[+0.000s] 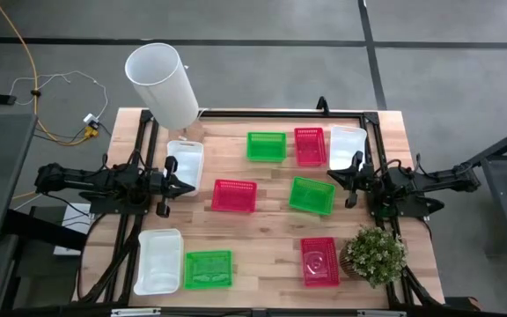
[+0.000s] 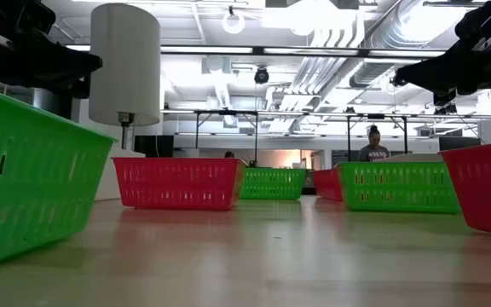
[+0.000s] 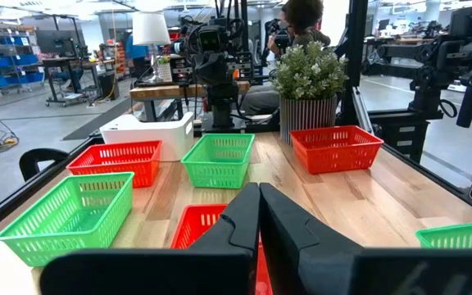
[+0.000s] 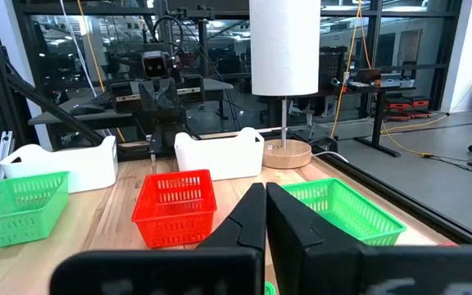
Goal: Stack baskets by color
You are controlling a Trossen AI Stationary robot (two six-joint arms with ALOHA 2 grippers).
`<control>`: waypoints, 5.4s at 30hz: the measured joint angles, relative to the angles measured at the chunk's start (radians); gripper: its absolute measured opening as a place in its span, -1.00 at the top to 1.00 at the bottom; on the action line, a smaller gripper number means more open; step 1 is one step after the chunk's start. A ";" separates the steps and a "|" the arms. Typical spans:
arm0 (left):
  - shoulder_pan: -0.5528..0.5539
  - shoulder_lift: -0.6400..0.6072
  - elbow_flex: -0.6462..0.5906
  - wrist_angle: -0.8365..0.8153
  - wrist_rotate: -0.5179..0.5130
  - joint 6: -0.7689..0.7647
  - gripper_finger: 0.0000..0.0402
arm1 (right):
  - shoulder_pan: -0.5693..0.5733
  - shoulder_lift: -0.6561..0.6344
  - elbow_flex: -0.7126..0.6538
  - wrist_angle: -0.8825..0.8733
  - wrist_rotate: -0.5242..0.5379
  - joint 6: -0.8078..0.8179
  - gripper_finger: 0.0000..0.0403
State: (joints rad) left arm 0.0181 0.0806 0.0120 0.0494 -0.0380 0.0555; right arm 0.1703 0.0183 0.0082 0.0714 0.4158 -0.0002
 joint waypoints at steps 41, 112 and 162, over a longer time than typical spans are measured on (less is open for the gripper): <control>0.000 0.000 0.000 0.000 0.000 0.000 1.00 | 0.000 0.258 0.257 0.532 0.017 -0.250 1.00; 0.053 0.448 0.355 0.188 0.012 -0.121 0.30 | 0.000 0.689 0.482 -0.095 -0.043 0.239 0.03; 0.052 0.449 0.355 0.118 0.008 -0.131 0.30 | 0.129 1.472 0.726 -0.608 -0.133 0.496 0.09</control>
State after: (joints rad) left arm 0.0706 0.5301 0.3672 0.1677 -0.0296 -0.0757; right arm 0.2993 1.4903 0.7341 -0.5364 0.2824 0.4957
